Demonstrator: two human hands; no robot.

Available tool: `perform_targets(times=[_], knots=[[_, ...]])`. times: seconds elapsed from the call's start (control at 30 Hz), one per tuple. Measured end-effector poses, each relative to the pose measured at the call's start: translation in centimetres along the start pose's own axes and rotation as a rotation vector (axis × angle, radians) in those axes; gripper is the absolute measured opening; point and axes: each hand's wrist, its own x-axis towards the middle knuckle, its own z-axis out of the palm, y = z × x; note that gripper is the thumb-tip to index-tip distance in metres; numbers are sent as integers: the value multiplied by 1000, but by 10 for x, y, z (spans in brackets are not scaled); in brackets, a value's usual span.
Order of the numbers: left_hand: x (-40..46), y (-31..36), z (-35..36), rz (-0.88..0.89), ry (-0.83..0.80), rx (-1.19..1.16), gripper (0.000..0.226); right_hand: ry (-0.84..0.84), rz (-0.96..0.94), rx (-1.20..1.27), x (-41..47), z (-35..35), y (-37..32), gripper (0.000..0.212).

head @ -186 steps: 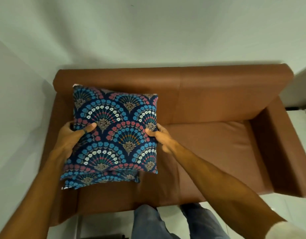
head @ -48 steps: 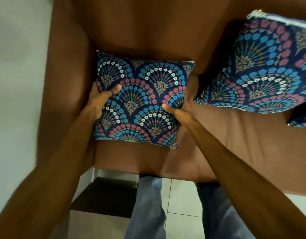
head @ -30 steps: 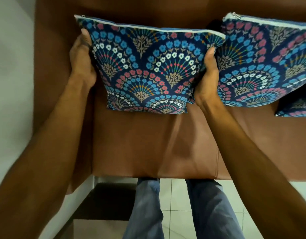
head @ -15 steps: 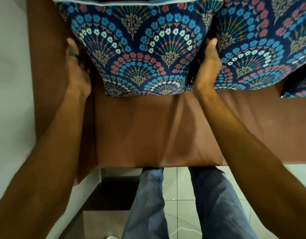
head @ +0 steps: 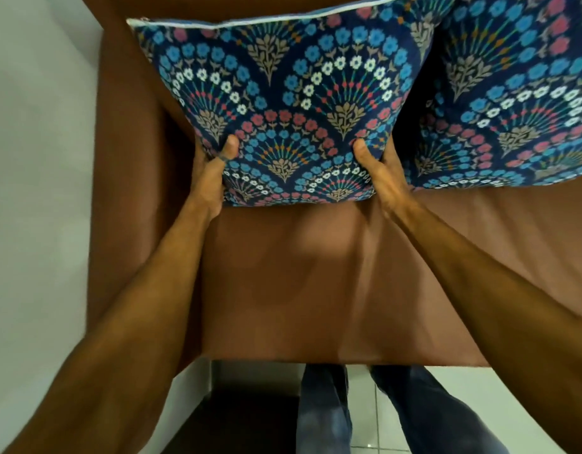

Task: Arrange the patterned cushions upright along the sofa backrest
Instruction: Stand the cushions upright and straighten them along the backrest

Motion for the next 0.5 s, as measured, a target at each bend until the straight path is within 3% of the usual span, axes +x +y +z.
perform_targets(times=[0.17,0.33,0.5], knots=[[0,-5,-26,73,54,5,110,6,-72,-11,-2,20,4,68],[6,-3,-48,26,209,23,114,6,-62,-34,11,50,-2,77],[-1,-22,-58,-57,156,210,107,-69,-11,-155,17,38,19,102]])
